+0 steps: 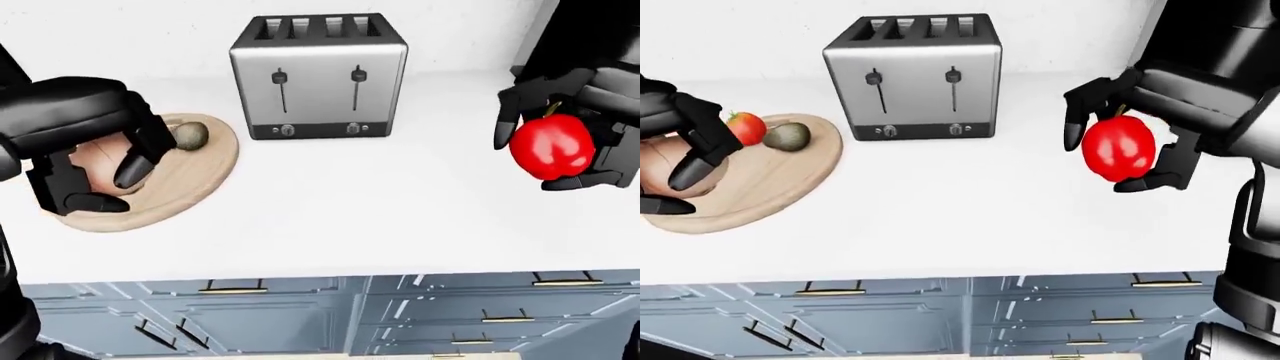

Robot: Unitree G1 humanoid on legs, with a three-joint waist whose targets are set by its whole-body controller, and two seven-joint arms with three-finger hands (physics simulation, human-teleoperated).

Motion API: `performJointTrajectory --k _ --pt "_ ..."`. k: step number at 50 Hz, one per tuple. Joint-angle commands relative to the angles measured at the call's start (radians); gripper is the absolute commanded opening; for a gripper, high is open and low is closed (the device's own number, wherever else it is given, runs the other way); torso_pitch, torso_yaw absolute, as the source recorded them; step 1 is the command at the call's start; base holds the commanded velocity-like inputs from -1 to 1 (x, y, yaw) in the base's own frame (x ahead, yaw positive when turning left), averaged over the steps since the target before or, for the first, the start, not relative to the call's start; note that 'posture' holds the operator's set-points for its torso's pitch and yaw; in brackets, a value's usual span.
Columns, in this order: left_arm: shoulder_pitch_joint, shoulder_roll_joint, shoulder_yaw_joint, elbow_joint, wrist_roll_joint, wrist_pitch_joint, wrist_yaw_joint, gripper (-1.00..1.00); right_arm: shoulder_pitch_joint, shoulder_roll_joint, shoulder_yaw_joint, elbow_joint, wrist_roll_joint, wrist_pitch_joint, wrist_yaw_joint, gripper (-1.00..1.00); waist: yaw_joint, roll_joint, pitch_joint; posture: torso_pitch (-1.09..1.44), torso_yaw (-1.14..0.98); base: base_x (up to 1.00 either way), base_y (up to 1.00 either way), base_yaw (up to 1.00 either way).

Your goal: Place the avocado, onion, tomato and bell pepper on the cutting board.

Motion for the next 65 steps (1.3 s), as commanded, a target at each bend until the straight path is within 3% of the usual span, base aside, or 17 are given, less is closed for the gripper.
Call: performJointTrajectory --k 1,9,10,13,18,20,22,23,24,34,39,40,42,50,53,62,65 --pt "-0.03 0.018 0.023 -0.026 -0.008 -0.005 0.023 -1.0 -0.037 -0.029 -0.044 -0.023 0.014 0.005 -0.026 -1.0 -0.005 -0.007 -0.025 0.0 0.0 0.0 0.27 0.0" --pt "-0.053 0.03 0.017 -0.011 -0.014 0.0 0.027 -1.0 -0.035 -0.031 -0.046 -0.014 0.015 -0.005 -0.019 -1.0 -0.003 -0.108 -0.027 0.0 0.0 0.0 0.26 0.0" --pt "-0.054 0.031 0.018 -0.012 -0.015 0.0 0.027 -1.0 -0.031 -0.033 -0.047 -0.016 0.015 -0.002 -0.015 -1.0 -0.009 -0.083 -0.017 0.0 0.0 0.0 0.23 0.0" --pt "-0.055 0.028 0.009 0.003 -0.007 -0.013 0.033 -1.0 -0.028 -0.034 -0.047 -0.011 0.012 -0.009 -0.011 -1.0 -0.003 -0.092 -0.029 0.0 0.0 0.0 0.24 0.0" --pt "-0.073 0.03 0.005 0.003 -0.007 -0.005 0.025 -1.0 -0.029 -0.038 -0.048 -0.007 0.012 -0.01 -0.005 -1.0 0.003 -0.048 -0.016 0.0 0.0 0.0 0.24 0.0" --pt "-0.08 0.033 0.005 0.005 -0.009 -0.005 0.024 -1.0 -0.025 -0.037 -0.05 -0.011 0.013 -0.01 -0.003 -1.0 -0.001 -0.012 -0.02 0.0 0.0 0.0 0.23 0.0" --pt "-0.075 0.032 0.006 0.001 -0.009 -0.004 0.023 -1.0 -0.027 -0.038 -0.048 -0.013 0.013 -0.009 -0.002 -1.0 -0.002 0.066 -0.042 0.0 0.0 0.0 0.23 0.0" --pt "-0.073 0.032 0.007 0.002 -0.008 -0.006 0.024 -1.0 -0.029 -0.037 -0.049 -0.014 0.014 -0.006 -0.002 -1.0 0.001 0.019 -0.029 0.0 0.0 0.0 0.23 0.0" --pt "-0.073 0.031 0.007 0.001 -0.009 -0.004 0.024 -1.0 -0.026 -0.037 -0.05 -0.015 0.014 -0.008 -0.002 -1.0 0.001 0.031 -0.025 0.0 0.0 0.0 0.19 0.0" --pt "-0.069 0.035 0.01 0.004 -0.013 -0.009 0.025 -1.0 -0.03 -0.039 -0.046 -0.005 0.007 -0.016 0.001 -1.0 0.0 -0.037 -0.019 0.0 0.0 0.0 0.11 0.0" --pt "-0.076 0.04 0.011 0.003 -0.019 -0.006 0.022 -1.0 -0.039 -0.042 -0.043 -0.002 0.007 -0.017 0.007 -1.0 0.007 -0.12 -0.029 0.0 0.0 0.07 0.04 0.0" --pt "-0.075 0.041 0.012 0.002 -0.02 -0.005 0.022 -1.0 -0.043 -0.042 -0.042 -0.001 0.006 -0.019 0.006 -1.0 -0.002 -0.082 -0.013 0.0 0.0 0.09 0.02 0.0" --pt "-0.083 0.046 0.009 0.009 -0.021 -0.007 0.022 -1.0 -0.044 -0.043 -0.042 -0.002 0.008 -0.018 0.01 -1.0 0.006 -0.09 -0.014 0.0 0.0 0.09 0.02 0.0" --pt "-0.085 0.048 0.007 0.007 -0.02 -0.003 0.02 -1.0 -0.037 -0.047 -0.047 -0.004 0.011 -0.021 0.015 -1.0 0.007 -0.027 -0.013 0.0 0.0 0.1 0.08 0.0" --pt "-0.09 0.047 0.003 0.007 -0.019 -0.001 0.02 -1.0 -0.037 -0.048 -0.048 -0.001 0.011 -0.024 0.016 -1.0 -0.003 0.044 -0.027 0.0 0.0 0.14 0.15 0.0" --pt "-0.087 0.047 0.007 0.004 -0.02 0.0 0.019 -1.0 -0.047 -0.05 -0.043 0.006 0.012 -0.025 0.015 -1.0 0.003 -0.03 -0.008 0.0 0.0 0.14 0.15 0.0" --pt "-0.093 0.047 0.003 0.006 -0.019 0.001 0.02 -1.0 -0.046 -0.052 -0.043 0.007 0.01 -0.026 0.017 -1.0 0.009 -0.079 -0.012 0.0 0.0 0.15 0.16 0.0"
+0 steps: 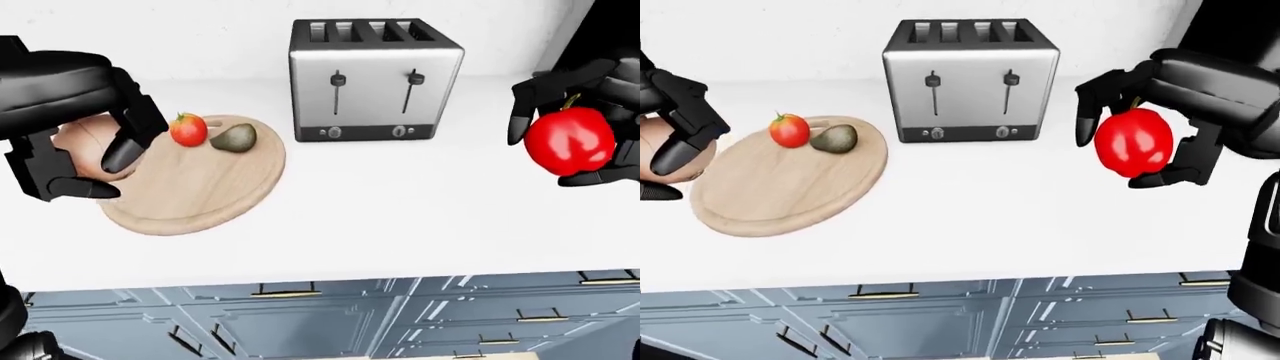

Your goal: Place the avocado, onion, tomato and bell pepper on the cutting board.

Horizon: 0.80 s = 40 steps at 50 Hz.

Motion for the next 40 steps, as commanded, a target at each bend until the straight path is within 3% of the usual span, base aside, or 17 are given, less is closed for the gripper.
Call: performJointTrajectory --k 1,2,3,5,12,14,15,16,17,26,28,29,31,33,37,38,40 --pt "-0.02 0.01 0.015 -0.016 -0.002 -0.004 0.019 -1.0 -0.018 -0.015 -0.023 -0.012 0.01 -0.003 -0.018 -1.0 0.0 -0.023 -0.026 0.0 0.0 0.13 0.17 0.0" --pt "-0.018 0.011 0.016 -0.015 -0.002 -0.006 0.019 -1.0 -0.016 -0.016 -0.024 -0.012 0.01 -0.006 -0.018 -1.0 -0.011 0.02 -0.018 0.0 0.0 0.14 0.19 0.0" --pt "-0.019 0.011 0.017 -0.015 -0.003 -0.005 0.019 -1.0 -0.014 -0.017 -0.026 -0.016 0.012 0.0 -0.016 -1.0 -0.008 0.004 -0.018 0.0 0.0 0.13 0.18 0.0" --pt "-0.011 0.013 0.024 -0.022 -0.006 -0.004 0.017 -1.0 -0.012 -0.017 -0.027 -0.022 0.015 0.003 -0.015 -1.0 -0.011 0.001 -0.024 0.0 0.0 0.13 0.18 0.0" --pt "0.014 0.029 0.046 -0.041 -0.025 0.006 0.02 -1.0 -0.008 -0.017 -0.029 -0.036 0.021 0.016 -0.01 -1.0 -0.014 0.073 -0.013 0.0 0.0 0.13 0.23 0.0" --pt "0.007 0.036 0.043 -0.034 -0.028 0.008 0.023 -1.0 -0.019 -0.019 -0.026 -0.039 0.025 0.029 -0.008 -1.0 -0.015 0.115 -0.037 0.0 0.0 0.06 0.36 0.0" --pt "0.008 0.037 0.043 -0.034 -0.029 0.009 0.024 -1.0 -0.018 -0.018 -0.025 -0.038 0.025 0.029 -0.007 -1.0 -0.018 0.146 -0.065 0.0 0.0 0.04 0.37 0.0" --pt "0.009 0.039 0.043 -0.034 -0.03 0.008 0.025 -1.0 -0.017 -0.018 -0.025 -0.038 0.025 0.029 -0.006 -1.0 -0.005 0.109 -0.038 0.0 0.0 0.03 0.38 0.0" --pt "0.01 0.04 0.044 -0.034 -0.032 0.009 0.025 -1.0 -0.017 -0.017 -0.026 -0.042 0.026 0.035 -0.006 -1.0 -0.005 0.12 -0.025 0.0 0.0 0.02 0.37 0.0" --pt "-0.005 0.047 0.036 -0.028 -0.034 0.013 0.027 -1.0 -0.029 -0.02 -0.023 -0.037 0.027 0.034 -0.002 -1.0 -0.004 0.028 -0.023 0.0 0.0 0.01 0.33 0.0" --pt "-0.007 0.048 0.035 -0.027 -0.034 0.013 0.026 -1.0 -0.028 -0.019 -0.022 -0.037 0.029 0.032 -0.002 -1.0 -0.001 -0.013 -0.034 0.0 0.0 0.0 0.29 0.0" --pt "-0.01 0.049 0.035 -0.026 -0.034 0.014 0.026 -1.0 -0.028 -0.019 -0.022 -0.041 0.031 0.035 0.001 -1.0 -0.007 0.029 -0.026 0.0 0.0 0.0 0.28 0.0" --pt "-0.006 0.05 0.038 -0.027 -0.035 0.014 0.025 -1.0 -0.027 -0.019 -0.021 -0.041 0.029 0.035 0.002 -1.0 -0.009 0.004 -0.032 0.0 0.0 0.0 0.28 0.0" --pt "-0.005 0.051 0.041 -0.031 -0.038 0.018 0.024 -1.0 -0.028 -0.019 -0.022 -0.047 0.031 0.042 0.003 -1.0 -0.011 0.005 -0.04 0.0 0.0 0.0 0.29 0.0" --pt "0.003 0.053 0.046 -0.039 -0.04 0.021 0.026 -1.0 -0.018 -0.018 -0.028 -0.051 0.032 0.036 0.003 -1.0 -0.008 0.04 -0.018 0.0 0.0 0.0 0.29 0.0" --pt "0.003 0.054 0.045 -0.037 -0.04 0.021 0.028 -1.0 -0.021 -0.019 -0.027 -0.049 0.031 0.037 0.001 -1.0 -0.004 0.047 -0.023 0.0 0.0 0.0 0.3 0.0" --pt "0.005 0.054 0.045 -0.036 -0.041 0.021 0.029 -1.0 -0.018 -0.017 -0.026 -0.055 0.031 0.042 0.001 -1.0 -0.013 0.114 -0.037 0.0 0.0 0.0 0.3 0.0"
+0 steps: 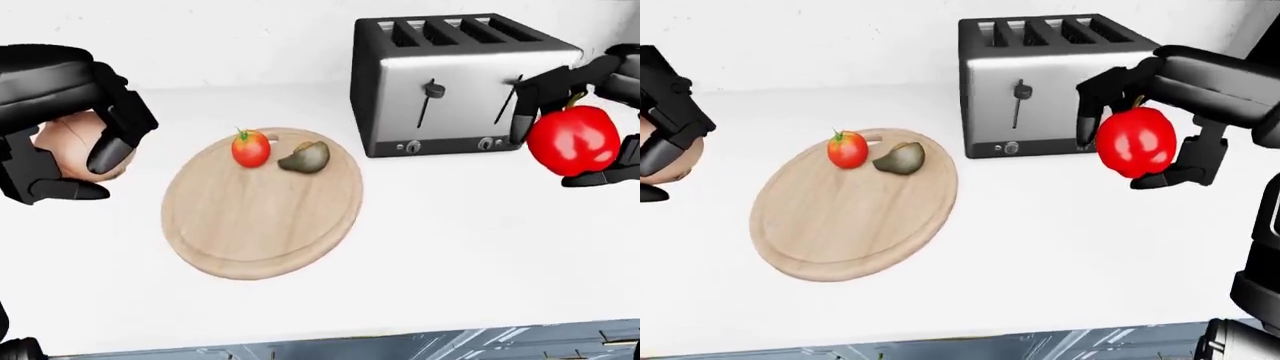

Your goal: Place the avocado, onion, tomato and bell pepper on the cutting board.

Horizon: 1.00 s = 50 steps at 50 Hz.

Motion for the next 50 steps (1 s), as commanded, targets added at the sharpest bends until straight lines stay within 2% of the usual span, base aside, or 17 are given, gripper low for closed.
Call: performJointTrajectory --k 1,2,3,10,11,14,17,18,32,33,35,37,39,42,45,46,50 --pt "-0.014 0.013 0.019 -0.007 0.002 0.0 0.018 -1.0 -0.017 -0.012 -0.02 -0.025 0.015 -0.005 -0.017 -1.0 -0.001 0.043 -0.034 0.0 0.0 0.0 0.3 0.0" --pt "-0.015 0.013 0.02 -0.007 0.0 0.001 0.018 -1.0 -0.019 -0.013 -0.019 -0.02 0.012 -0.009 -0.018 -1.0 0.002 -0.014 -0.018 0.0 0.0 0.0 0.3 0.0" --pt "-0.019 0.015 0.017 -0.002 0.001 0.0 0.02 -1.0 -0.018 -0.012 -0.02 -0.028 0.016 0.001 -0.016 -1.0 0.002 0.001 -0.014 0.0 0.0 0.0 0.3 0.0" --pt "-0.019 0.01 0.013 -0.001 0.005 -0.003 0.019 -1.0 -0.023 -0.01 -0.02 -0.029 0.026 0.001 -0.01 -1.0 -0.005 -0.065 -0.008 0.0 0.0 0.0 0.26 0.0" --pt "-0.018 0.01 0.014 -0.003 0.005 -0.003 0.018 -1.0 -0.018 -0.011 -0.022 -0.03 0.025 0.001 -0.01 -1.0 -0.005 -0.07 0.005 0.0 0.0 0.0 0.02 0.0" --pt "-0.019 0.008 0.011 0.0 0.007 -0.004 0.019 -1.0 -0.017 -0.01 -0.021 -0.039 0.036 0.014 -0.006 -1.0 0.011 -0.089 0.003 0.0 0.0 0.0 0.0 0.0" --pt "-0.017 0.005 0.011 0.005 0.01 -0.011 0.021 -1.0 -0.006 -0.002 -0.021 -0.035 0.031 -0.015 -0.003 -1.0 0.031 -0.127 -0.002 0.0 0.0 0.0 0.0 0.0" --pt "-0.017 0.005 0.013 0.002 0.009 -0.008 0.019 -1.0 -0.007 -0.004 -0.023 -0.042 0.036 -0.005 -0.001 -1.0 0.026 -0.115 0.006 0.0 0.0 0.0 0.0 0.0" --pt "-0.013 0.013 0.02 -0.002 0.002 -0.001 0.022 -1.0 -0.032 -0.007 -0.012 -0.016 0.021 -0.027 -0.01 -1.0 0.003 -0.08 -0.012 0.0 0.0 0.0 0.0 0.0" --pt "-0.014 0.014 0.019 0.0 0.003 -0.002 0.023 -1.0 -0.04 -0.008 -0.009 -0.008 0.018 -0.031 -0.011 -1.0 0.0 -0.073 -0.027 0.0 0.0 0.0 0.11 0.0" --pt "-0.01 0.012 0.02 0.001 0.003 -0.005 0.025 -1.0 -0.038 -0.006 -0.007 -0.007 0.014 -0.033 -0.012 -1.0 0.004 -0.083 -0.019 0.0 0.0 0.0 0.25 0.0" --pt "0.001 0.014 0.03 -0.001 0.001 -0.007 0.025 -1.0 -0.038 -0.006 -0.008 -0.011 0.015 -0.026 -0.009 -1.0 0.006 -0.109 -0.038 0.0 0.0 0.0 0.52 0.0" --pt "0.01 0.015 0.036 -0.011 -0.003 -0.002 0.023 -1.0 -0.033 -0.006 -0.01 -0.023 0.019 -0.018 -0.003 -1.0 0.006 -0.106 -0.055 0.0 0.0 0.0 0.52 0.0" --pt "0.013 0.018 0.036 -0.005 -0.004 -0.004 0.029 -1.0 -0.047 -0.007 -0.002 -0.014 0.02 -0.02 0.006 -1.0 0.009 -0.08 -0.042 0.0 0.0 0.0 0.2 0.0" --pt "0.021 0.017 0.04 -0.003 -0.007 -0.008 0.034 -1.0 -0.07 -0.014 0.01 -0.005 0.012 -0.028 0.026 -1.0 -0.025 -0.001 -0.031 0.0 0.0 0.0 0.0 0.0" --pt "0.022 0.02 0.044 -0.002 -0.009 -0.008 0.034 -1.0 -0.076 -0.016 0.013 -0.013 0.011 -0.018 0.032 -1.0 -0.017 -0.043 -0.014 0.0 0.0 0.0 0.0 0.0" --pt "0.032 0.026 0.052 -0.011 -0.02 -0.002 0.039 -1.0 -0.107 -0.006 0.033 -0.003 -0.027 -0.036 0.03 -1.0 0.004 -0.093 -0.002 0.0 0.0 0.0 0.0 0.0"
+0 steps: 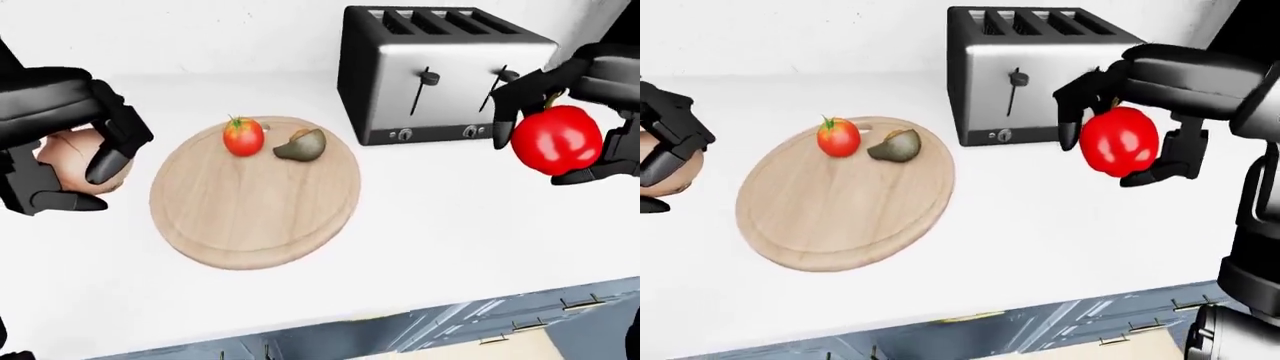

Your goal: Place the avocado, onion, tomato and bell pepper on the cutting board.

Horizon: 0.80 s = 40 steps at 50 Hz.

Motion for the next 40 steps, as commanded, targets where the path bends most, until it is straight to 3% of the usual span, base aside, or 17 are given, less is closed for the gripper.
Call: performJointTrajectory --k 1,4,6,12,13,14,16,18,23,27,29,30,31,32,33,38,40 --pt "-0.033 0.024 0.031 -0.039 -0.017 -0.012 0.034 -1.0 -0.04 -0.014 -0.036 -0.001 -0.017 -0.008 -0.034 -1.0 -0.003 0.014 -0.027 0.0 0.0 0.0 0.0 0.0" --pt "-0.035 0.03 0.03 -0.036 -0.02 -0.011 0.037 -1.0 -0.066 -0.016 -0.033 0.006 -0.023 0.003 -0.03 -1.0 0.001 0.014 -0.016 0.0 0.0 0.0 0.0 0.0" --pt "-0.03 0.032 0.034 -0.037 -0.023 -0.011 0.038 -1.0 -0.084 -0.012 -0.031 0.005 -0.024 0.048 -0.037 -1.0 -0.005 0.019 -0.019 0.0 0.0 0.0 0.0 0.0" --pt "-0.023 0.039 0.038 -0.035 -0.03 -0.012 0.042 -1.0 -0.104 -0.006 -0.019 0.043 -0.03 -0.009 -0.043 -1.0 -0.017 0.044 -0.025 0.0 0.0 0.0 0.0 0.0" --pt "-0.021 0.039 0.039 -0.036 -0.03 -0.012 0.041 -1.0 -0.109 -0.008 -0.016 0.051 -0.037 -0.017 -0.045 -1.0 -0.023 0.051 -0.038 0.0 0.0 0.0 0.2 0.0" --pt "-0.02 0.039 0.039 -0.034 -0.03 -0.014 0.042 -1.0 -0.111 -0.009 -0.017 0.048 -0.035 -0.015 -0.04 -1.0 -0.012 0.044 -0.034 0.0 0.0 0.0 0.34 0.0" --pt "-0.021 0.04 0.038 -0.034 -0.03 -0.014 0.043 -1.0 -0.119 -0.011 -0.017 0.052 -0.033 -0.008 -0.038 -1.0 -0.015 0.019 -0.052 0.0 0.0 0.0 0.35 0.0" --pt "-0.022 0.04 0.037 -0.034 -0.03 -0.013 0.043 -1.0 -0.114 -0.013 -0.019 0.055 -0.035 -0.019 -0.037 -1.0 -0.018 0.018 -0.058 0.0 0.0 0.0 0.35 0.0" --pt "-0.028 0.042 0.035 -0.035 -0.03 -0.01 0.043 -1.0 -0.119 -0.017 -0.018 0.063 -0.037 -0.022 -0.035 -1.0 -0.029 0.037 -0.045 0.0 0.0 0.0 0.44 0.0" --pt "-0.025 0.041 0.035 -0.032 -0.028 -0.014 0.045 -1.0 -0.118 -0.017 -0.018 0.063 -0.037 -0.026 -0.033 -1.0 -0.039 0.076 -0.042 0.0 0.0 0.0 0.46 0.0" --pt "-0.024 0.04 0.037 -0.035 -0.029 -0.011 0.044 -1.0 -0.117 -0.018 -0.018 0.062 -0.037 -0.024 -0.031 -1.0 -0.045 0.114 -0.047 0.0 0.0 0.0 0.46 0.0" --pt "-0.021 0.04 0.038 -0.034 -0.029 -0.013 0.044 -1.0 -0.118 -0.019 -0.018 0.064 -0.038 -0.024 -0.03 -1.0 -0.046 0.151 -0.057 0.0 0.0 0.0 0.47 0.0" --pt "-0.02 0.04 0.038 -0.033 -0.029 -0.014 0.045 -1.0 -0.119 -0.019 -0.018 0.067 -0.04 -0.024 -0.03 -1.0 -0.054 0.157 -0.06 0.0 0.0 0.0 0.45 0.0" --pt "-0.019 0.039 0.039 -0.034 -0.029 -0.014 0.045 -1.0 -0.117 -0.017 -0.017 0.069 -0.041 -0.027 -0.032 -1.0 -0.05 0.125 -0.042 0.0 0.0 0.0 0.45 0.0" --pt "-0.019 0.04 0.039 -0.034 -0.029 -0.014 0.045 -1.0 -0.117 -0.017 -0.017 0.07 -0.042 -0.029 -0.032 -1.0 -0.049 0.125 -0.042 0.0 0.0 0.0 0.45 0.0" --pt "-0.014 0.039 0.042 -0.035 -0.031 -0.016 0.046 -1.0 -0.115 -0.015 -0.02 0.068 -0.034 -0.031 -0.027 -1.0 -0.033 0.064 -0.038 0.0 0.0 0.0 0.33 0.0" --pt "-0.014 0.039 0.04 -0.034 -0.03 -0.017 0.047 -1.0 -0.117 -0.014 -0.019 0.067 -0.028 -0.025 -0.025 -1.0 -0.026 0.078 -0.047 0.0 0.0 0.0 0.0 0.0"
